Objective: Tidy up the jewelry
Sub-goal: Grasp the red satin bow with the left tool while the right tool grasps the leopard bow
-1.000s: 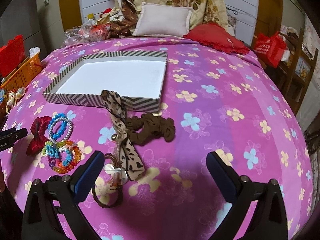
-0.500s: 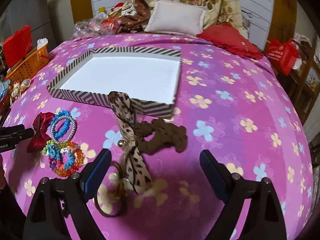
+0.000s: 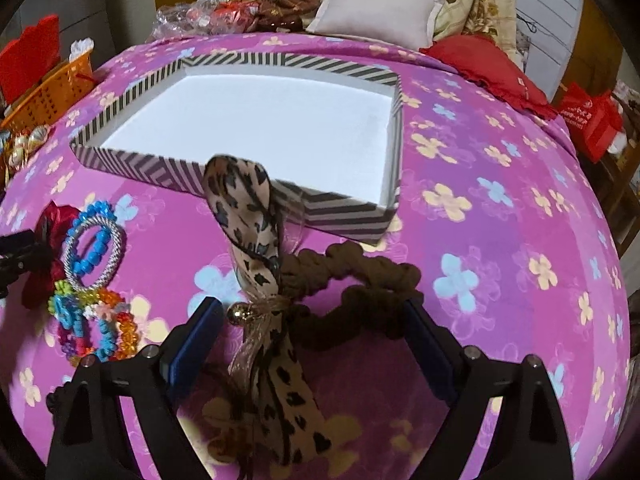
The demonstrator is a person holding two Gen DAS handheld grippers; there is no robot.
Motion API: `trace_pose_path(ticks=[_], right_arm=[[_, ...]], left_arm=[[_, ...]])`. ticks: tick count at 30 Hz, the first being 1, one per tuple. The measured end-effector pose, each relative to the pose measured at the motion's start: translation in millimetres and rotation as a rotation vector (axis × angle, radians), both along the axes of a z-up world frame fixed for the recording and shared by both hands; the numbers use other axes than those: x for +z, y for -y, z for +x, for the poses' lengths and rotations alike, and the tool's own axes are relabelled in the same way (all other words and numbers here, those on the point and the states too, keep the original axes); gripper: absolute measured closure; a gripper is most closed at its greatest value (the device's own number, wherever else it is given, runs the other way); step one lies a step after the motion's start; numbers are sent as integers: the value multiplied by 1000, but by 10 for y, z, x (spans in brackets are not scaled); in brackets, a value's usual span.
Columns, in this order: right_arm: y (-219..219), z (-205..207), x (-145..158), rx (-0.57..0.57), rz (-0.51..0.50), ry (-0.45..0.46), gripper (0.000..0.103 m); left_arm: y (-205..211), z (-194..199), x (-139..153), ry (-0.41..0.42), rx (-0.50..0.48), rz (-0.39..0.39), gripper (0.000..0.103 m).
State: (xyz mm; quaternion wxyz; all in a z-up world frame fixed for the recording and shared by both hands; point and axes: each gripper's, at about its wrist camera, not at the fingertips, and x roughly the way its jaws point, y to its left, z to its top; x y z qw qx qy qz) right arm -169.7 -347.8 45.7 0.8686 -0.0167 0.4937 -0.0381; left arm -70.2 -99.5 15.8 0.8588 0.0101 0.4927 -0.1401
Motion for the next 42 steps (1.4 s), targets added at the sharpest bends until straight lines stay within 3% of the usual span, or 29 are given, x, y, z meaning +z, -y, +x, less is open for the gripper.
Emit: trace_pose_path(ticks=[35, 36, 39, 42], right_arm=[[-17, 26, -34, 16, -11, 11, 11], [-19, 19, -32, 17, -10, 12, 12], [-19, -14, -24, 28, -4, 19, 18], [-25, -44, -6, 35, -7, 24, 28]], left_arm=[[19, -15, 6, 19, -14, 23, 52], [20, -20, 9, 23, -14, 24, 55], [48, -61, 31, 42, -40, 16, 78], [125, -104, 45, 50, -78, 19, 95]])
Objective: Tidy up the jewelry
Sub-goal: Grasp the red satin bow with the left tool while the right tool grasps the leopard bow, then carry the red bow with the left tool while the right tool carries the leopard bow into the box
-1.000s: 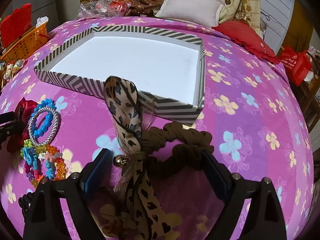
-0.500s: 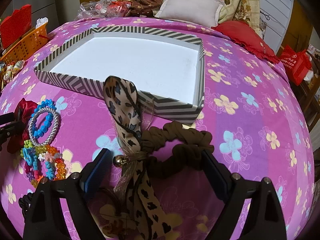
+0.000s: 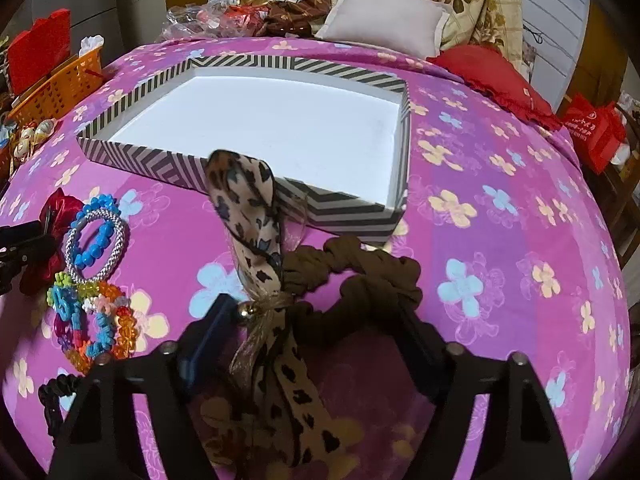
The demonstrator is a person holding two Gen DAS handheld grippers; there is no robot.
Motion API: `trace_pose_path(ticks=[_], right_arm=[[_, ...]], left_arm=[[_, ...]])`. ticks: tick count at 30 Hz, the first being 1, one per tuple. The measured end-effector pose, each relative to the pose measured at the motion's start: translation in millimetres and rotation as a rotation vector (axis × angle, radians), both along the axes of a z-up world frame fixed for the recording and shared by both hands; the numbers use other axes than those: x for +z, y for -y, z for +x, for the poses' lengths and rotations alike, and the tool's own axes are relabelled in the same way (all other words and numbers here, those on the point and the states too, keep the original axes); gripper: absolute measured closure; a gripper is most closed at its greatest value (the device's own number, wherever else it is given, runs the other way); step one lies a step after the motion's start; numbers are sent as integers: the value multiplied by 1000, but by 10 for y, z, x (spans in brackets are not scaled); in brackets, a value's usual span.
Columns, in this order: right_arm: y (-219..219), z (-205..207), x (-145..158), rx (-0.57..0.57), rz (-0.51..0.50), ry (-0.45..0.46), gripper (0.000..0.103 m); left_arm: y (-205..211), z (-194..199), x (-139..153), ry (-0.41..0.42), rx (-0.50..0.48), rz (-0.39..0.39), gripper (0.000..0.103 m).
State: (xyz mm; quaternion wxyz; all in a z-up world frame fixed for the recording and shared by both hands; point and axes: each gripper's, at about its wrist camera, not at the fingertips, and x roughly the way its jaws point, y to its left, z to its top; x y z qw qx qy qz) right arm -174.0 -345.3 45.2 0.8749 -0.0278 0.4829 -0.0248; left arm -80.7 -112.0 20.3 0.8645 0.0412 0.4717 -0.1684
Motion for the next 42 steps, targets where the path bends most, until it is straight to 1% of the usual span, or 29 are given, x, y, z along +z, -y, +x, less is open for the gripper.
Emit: trace_pose_path(ticks=[1, 2, 3, 4, 8, 15, 27, 34, 38, 42], right_arm=[[-4, -6, 6, 2, -1, 0, 31], [-10, -15, 14, 4, -4, 0, 38], [-17, -26, 21, 7, -5, 1, 49], [-29, -43, 29, 12, 0, 2, 54], [-58, -92, 36, 27, 18, -1, 62], [-115, -177, 129, 40, 34, 21, 63], [-167, -282, 451, 58, 62, 81, 63], [-139, -233, 677, 61, 79, 122, 63], [-79, -106, 792, 52, 88, 137, 63], [-4, 64, 862, 42, 109, 145, 63]], left_arm=[[21, -11, 6, 6, -8, 5, 100], [40, -23, 11, 13, -12, 11, 101], [61, -38, 13, 19, -13, 17, 103], [76, -50, 19, 27, -13, 25, 103], [101, -100, 61, 54, -11, 54, 103], [36, -139, 184, 92, 16, 69, 103], [-24, -180, 338, 126, 34, 64, 103], [-32, -40, 568, 132, 25, 12, 103], [-28, 168, 726, 115, 15, -42, 103], [49, 375, 837, 111, -1, -71, 103]])
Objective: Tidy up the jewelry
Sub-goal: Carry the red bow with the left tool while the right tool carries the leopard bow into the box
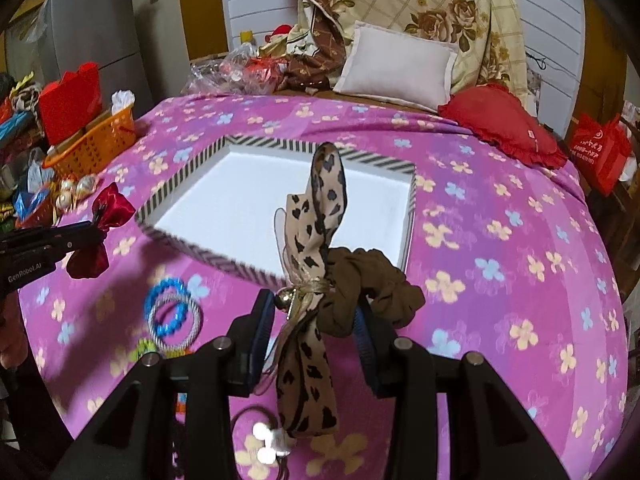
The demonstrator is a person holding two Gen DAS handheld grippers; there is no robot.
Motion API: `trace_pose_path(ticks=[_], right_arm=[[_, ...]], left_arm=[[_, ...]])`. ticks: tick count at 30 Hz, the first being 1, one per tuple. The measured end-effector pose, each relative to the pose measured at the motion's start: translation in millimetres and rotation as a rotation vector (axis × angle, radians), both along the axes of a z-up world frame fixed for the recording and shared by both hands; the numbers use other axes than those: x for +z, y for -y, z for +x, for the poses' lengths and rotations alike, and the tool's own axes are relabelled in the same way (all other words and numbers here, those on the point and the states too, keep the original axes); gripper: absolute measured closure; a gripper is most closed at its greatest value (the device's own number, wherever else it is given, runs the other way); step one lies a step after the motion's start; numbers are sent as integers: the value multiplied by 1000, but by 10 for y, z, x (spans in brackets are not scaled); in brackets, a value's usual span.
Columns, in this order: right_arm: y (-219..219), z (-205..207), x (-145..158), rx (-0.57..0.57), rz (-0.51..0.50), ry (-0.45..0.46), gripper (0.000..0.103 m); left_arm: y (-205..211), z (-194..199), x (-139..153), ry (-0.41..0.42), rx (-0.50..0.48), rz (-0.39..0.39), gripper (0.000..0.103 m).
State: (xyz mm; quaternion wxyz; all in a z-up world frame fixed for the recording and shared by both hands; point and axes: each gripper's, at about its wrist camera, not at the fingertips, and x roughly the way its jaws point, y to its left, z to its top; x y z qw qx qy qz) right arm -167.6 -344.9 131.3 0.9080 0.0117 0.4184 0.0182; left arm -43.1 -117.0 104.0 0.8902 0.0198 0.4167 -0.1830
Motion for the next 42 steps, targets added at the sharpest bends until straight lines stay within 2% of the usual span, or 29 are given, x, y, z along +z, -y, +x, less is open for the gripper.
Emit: trace_pose_path(ticks=[8, 14, 22, 31, 35, 40, 41, 42], right_arm=[[135, 411, 19, 2, 74, 9, 63], [193, 720, -58, -1, 62, -7, 63], [302, 1075, -398, -39, 67, -67, 63], [312, 1141, -664, -48, 50, -127, 59], [292, 1154, -736, -54, 33, -149, 52], [310, 1118, -734, -72, 52, -134, 33], [322, 1104, -716, -75, 62, -126, 29], [327, 1093, -700, -76, 68, -121, 26]], left_arm=[[272, 439, -11, -35, -43, -9, 103], [449, 760, -94, -54, -45, 10, 103], [526, 1080, -391, -107, -10, 44, 103], [513, 1200, -647, -135, 31, 89, 103], [502, 1202, -689, -132, 44, 102, 103], [446, 1205, -719, -122, 78, 97, 102], [417, 1210, -716, -126, 81, 73, 100], [399, 1216, -714, -134, 81, 55, 93]])
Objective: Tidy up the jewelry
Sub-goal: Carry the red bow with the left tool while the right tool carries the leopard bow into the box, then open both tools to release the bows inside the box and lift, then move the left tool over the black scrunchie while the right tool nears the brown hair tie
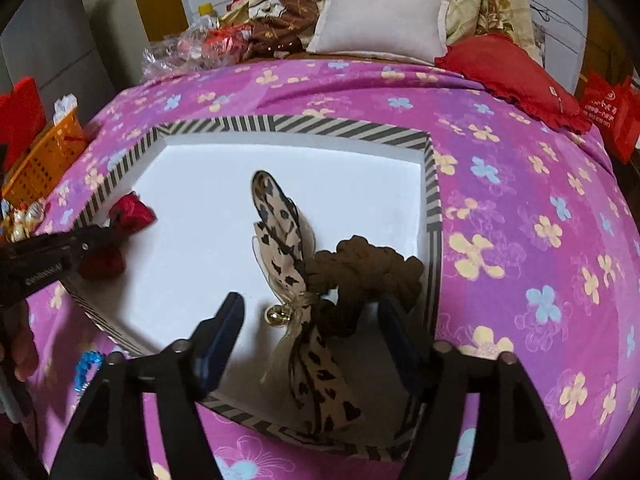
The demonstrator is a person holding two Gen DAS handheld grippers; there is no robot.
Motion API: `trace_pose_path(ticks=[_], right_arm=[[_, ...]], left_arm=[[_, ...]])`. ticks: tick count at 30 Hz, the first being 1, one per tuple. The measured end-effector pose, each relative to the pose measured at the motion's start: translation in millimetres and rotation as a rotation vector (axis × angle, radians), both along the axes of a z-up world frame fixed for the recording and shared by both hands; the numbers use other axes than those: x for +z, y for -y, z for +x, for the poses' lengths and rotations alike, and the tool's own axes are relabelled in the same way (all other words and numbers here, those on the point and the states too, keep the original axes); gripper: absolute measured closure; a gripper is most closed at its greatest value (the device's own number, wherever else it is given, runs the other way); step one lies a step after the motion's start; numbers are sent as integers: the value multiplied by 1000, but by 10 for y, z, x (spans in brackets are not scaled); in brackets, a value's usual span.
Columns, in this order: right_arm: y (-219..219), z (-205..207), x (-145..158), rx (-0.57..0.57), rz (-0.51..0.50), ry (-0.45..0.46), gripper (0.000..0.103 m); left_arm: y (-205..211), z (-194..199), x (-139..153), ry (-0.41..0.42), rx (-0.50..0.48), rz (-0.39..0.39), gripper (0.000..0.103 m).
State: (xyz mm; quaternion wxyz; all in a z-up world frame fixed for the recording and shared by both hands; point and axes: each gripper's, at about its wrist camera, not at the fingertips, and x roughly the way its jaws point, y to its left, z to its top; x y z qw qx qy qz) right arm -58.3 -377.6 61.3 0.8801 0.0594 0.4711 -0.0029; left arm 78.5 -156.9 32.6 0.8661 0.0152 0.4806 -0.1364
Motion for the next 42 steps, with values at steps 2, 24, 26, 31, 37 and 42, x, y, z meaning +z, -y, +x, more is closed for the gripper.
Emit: trace_pose_path(ticks=[2, 24, 26, 31, 37, 42], right_arm=[[3, -40, 33, -3, -1, 10, 25], [-156, -693, 413, -20, -15, 83, 16], [-169, -789, 424, -23, -22, 82, 16], [-168, -986, 427, -37, -25, 83, 16], [-168, -1204, 422, -54, -26, 82, 16], [-163, -1348, 407, -61, -19, 78, 16]], left_arm=[[-25, -3, 15, -8, 8, -21, 82], [-170, -796, 524, 124, -27, -29, 75], [-212, -900, 543, 122, -31, -41, 75], [-303, -1123, 538, 109, -36, -63, 75], [-357, -1399, 484, 106, -45, -41, 75], [-390, -1568, 437, 98, -47, -38, 75]])
